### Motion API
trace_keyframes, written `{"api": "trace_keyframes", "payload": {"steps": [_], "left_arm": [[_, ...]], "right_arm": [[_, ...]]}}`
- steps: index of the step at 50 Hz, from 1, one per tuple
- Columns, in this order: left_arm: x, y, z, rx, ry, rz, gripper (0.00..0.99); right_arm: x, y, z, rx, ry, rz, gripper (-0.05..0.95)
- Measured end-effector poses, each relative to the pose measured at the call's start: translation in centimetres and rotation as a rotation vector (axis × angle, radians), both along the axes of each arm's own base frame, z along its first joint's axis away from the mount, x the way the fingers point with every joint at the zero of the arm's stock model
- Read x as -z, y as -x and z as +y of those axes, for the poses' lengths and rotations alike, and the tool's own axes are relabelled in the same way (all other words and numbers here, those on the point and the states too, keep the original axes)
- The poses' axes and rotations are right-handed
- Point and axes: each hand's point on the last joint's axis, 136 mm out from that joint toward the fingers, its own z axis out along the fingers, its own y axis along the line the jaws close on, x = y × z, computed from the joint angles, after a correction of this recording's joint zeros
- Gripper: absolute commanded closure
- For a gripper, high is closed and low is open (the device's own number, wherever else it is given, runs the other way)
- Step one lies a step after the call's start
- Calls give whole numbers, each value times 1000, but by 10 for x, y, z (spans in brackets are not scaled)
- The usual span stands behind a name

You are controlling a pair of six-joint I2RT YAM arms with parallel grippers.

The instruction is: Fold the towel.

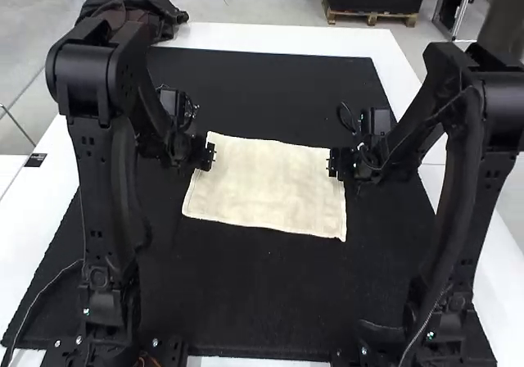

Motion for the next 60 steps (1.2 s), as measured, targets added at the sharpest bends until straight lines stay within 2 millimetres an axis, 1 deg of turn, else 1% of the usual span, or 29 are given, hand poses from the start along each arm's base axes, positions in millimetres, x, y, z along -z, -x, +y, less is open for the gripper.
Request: {"api": "trace_keyframes", "payload": {"steps": [9,15,25,36,37,42,43,45,46,47,49,50,51,54,57,60], "left_arm": [[-2,-5,0,-1,1,-31,36],[1,-7,0,0,2,-40,36],[10,-10,0,-3,4,-25,36],[9,-11,0,-3,4,-25,44],[8,-12,0,-3,4,-26,54],[10,-11,0,-3,4,-19,185],[11,-11,0,-3,4,-16,211],[14,-10,-1,-2,5,-10,361],[15,-10,-1,-1,9,-6,439],[16,-10,-2,5,14,-6,526],[17,-10,-4,11,20,-4,759],[17,-10,-6,17,24,-5,877],[17,-11,-6,20,27,-6,980],[18,-12,-12,41,40,-13,975],[18,-12,-16,56,39,-16,975],[18,-12,-16,60,41,-17,975]], "right_arm": [[9,-4,1,-2,-3,3,-7],[14,-9,2,-1,-4,7,-7],[16,-15,2,1,-2,5,-7],[18,-17,4,9,-6,6,-10],[17,-17,4,11,-7,6,-10],[18,-19,5,12,-7,6,-2],[18,-19,6,13,-5,6,20],[18,-19,6,13,-3,7,138],[19,-19,5,14,-1,7,220],[19,-19,5,16,1,7,336],[19,-19,2,25,11,7,644],[20,-20,1,33,18,6,820],[20,-21,-3,46,26,4,928],[20,-23,-8,61,29,-2,921],[21,-25,3,24,-7,-9,921],[20,-26,5,18,-15,-11,923]]}}
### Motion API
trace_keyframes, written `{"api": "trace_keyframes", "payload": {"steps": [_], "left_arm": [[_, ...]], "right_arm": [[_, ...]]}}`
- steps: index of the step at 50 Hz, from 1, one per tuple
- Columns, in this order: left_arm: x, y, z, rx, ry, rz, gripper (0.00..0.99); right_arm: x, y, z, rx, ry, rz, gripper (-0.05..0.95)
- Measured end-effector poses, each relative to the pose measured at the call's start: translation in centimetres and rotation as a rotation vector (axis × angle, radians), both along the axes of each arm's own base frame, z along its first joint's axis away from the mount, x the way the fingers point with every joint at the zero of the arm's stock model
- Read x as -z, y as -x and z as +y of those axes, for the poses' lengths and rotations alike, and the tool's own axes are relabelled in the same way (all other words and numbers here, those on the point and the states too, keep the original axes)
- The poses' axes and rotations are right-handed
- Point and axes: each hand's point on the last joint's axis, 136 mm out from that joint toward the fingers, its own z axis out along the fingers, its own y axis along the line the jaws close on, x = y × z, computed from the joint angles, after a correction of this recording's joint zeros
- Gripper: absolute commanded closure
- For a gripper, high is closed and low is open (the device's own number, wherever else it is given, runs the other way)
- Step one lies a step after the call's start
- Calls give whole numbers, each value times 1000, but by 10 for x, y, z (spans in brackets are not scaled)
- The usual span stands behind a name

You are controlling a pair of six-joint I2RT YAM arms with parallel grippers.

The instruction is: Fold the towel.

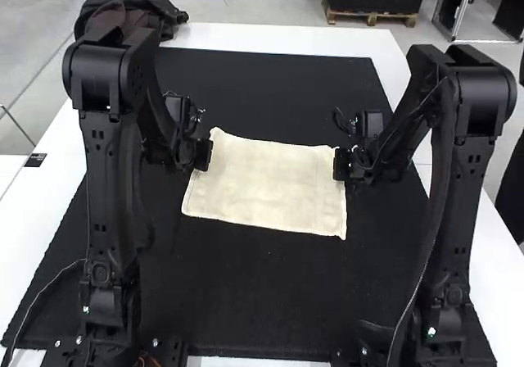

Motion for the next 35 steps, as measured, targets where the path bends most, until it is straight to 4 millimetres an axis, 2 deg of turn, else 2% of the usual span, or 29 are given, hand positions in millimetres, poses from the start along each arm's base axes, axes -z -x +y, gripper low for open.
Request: {"api": "trace_keyframes", "payload": {"steps": [20,25,35], "left_arm": [[-3,-2,4,10,27,-3,975],[-5,-4,12,-10,22,5,975],[-11,-4,31,-58,11,16,975]], "right_arm": [[-2,0,0,-8,-48,6,923],[-5,2,6,-32,-77,14,923],[-25,8,16,-78,-124,-7,923]]}}
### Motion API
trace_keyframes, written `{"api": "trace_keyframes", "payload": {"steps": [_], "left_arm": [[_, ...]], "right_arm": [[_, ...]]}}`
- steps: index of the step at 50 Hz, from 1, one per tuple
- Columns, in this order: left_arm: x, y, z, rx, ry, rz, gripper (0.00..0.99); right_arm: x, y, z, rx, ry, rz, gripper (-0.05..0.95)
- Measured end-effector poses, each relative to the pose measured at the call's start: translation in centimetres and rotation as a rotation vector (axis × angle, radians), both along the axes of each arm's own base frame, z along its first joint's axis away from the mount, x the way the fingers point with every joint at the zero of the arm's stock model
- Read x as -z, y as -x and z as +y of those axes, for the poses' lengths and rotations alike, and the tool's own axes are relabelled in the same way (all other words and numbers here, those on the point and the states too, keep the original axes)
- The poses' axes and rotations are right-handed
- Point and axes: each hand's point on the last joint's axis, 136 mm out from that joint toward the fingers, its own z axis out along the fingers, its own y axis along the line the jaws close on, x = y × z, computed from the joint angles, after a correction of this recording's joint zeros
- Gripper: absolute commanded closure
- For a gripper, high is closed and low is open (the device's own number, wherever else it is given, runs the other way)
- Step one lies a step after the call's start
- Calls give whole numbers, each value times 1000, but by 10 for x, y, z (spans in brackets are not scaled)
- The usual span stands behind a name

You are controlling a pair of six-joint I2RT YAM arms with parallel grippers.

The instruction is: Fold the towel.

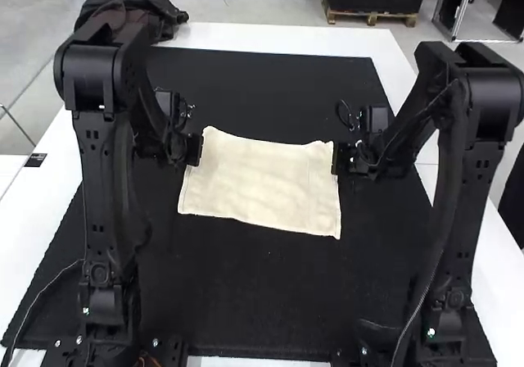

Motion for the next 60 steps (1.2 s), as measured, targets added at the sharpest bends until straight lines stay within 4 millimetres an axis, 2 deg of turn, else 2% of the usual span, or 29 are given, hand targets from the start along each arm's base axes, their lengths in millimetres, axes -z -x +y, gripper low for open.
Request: {"api": "trace_keyframes", "payload": {"steps": [10,19,27,33,44,53,60], "left_arm": [[-19,0,0,0,0,-15,975],[-32,7,-2,9,10,-8,975],[-48,18,-2,12,13,-34,975],[-53,28,-2,13,13,-38,975],[-60,49,-3,12,13,-46,975],[-74,62,4,-3,15,-75,975],[-78,73,7,-11,20,-73,975]], "right_arm": [[-21,11,2,-17,-18,-25,923],[-31,22,4,-22,-36,-18,923],[-50,25,5,-24,-51,-39,923],[-64,26,5,-27,-58,-61,923],[-63,46,5,-36,-65,-20,923],[-72,59,7,-46,-92,-10,923],[-77,68,9,-52,-106,-5,923]]}}
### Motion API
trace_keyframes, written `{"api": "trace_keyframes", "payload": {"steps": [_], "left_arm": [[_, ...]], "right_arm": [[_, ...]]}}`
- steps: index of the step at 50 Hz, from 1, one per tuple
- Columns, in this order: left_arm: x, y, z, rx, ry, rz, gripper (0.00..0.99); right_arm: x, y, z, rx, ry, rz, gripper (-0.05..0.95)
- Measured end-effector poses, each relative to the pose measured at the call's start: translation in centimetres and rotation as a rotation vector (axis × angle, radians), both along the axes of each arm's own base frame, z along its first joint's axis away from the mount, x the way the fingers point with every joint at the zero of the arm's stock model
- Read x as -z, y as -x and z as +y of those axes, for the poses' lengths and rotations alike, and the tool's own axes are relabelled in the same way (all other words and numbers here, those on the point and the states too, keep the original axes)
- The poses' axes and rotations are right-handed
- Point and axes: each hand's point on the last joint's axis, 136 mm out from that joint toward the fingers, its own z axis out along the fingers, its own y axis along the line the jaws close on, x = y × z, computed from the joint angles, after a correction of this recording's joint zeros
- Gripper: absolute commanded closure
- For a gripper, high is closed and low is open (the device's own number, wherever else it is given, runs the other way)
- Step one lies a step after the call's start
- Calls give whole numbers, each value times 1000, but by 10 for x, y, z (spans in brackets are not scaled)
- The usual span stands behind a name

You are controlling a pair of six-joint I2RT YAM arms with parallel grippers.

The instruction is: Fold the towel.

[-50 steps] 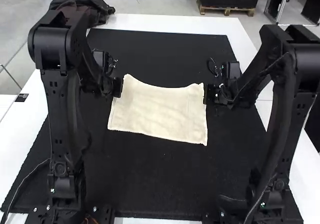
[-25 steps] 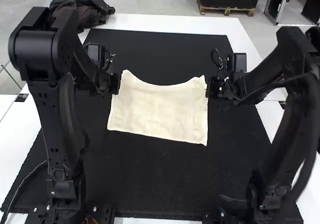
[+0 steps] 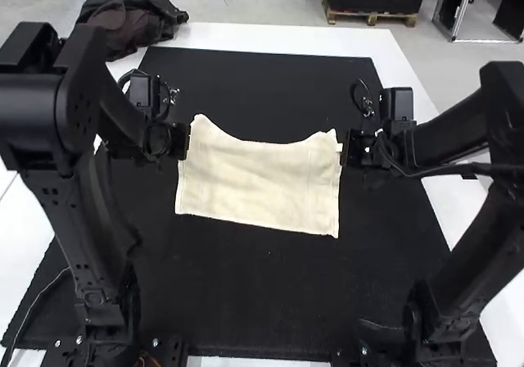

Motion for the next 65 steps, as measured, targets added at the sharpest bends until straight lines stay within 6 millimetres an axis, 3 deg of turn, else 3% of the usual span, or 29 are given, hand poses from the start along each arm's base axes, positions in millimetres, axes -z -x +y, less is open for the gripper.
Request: {"api": "trace_keyframes", "payload": {"steps": [26,39,65], "left_arm": [[18,48,4,-16,14,90,975],[25,68,2,-14,12,102,975],[47,98,1,-16,0,95,975]], "right_arm": [[7,45,2,-36,-22,106,923],[23,68,3,-50,-27,178,923],[46,91,3,-97,3,256,898]]}}
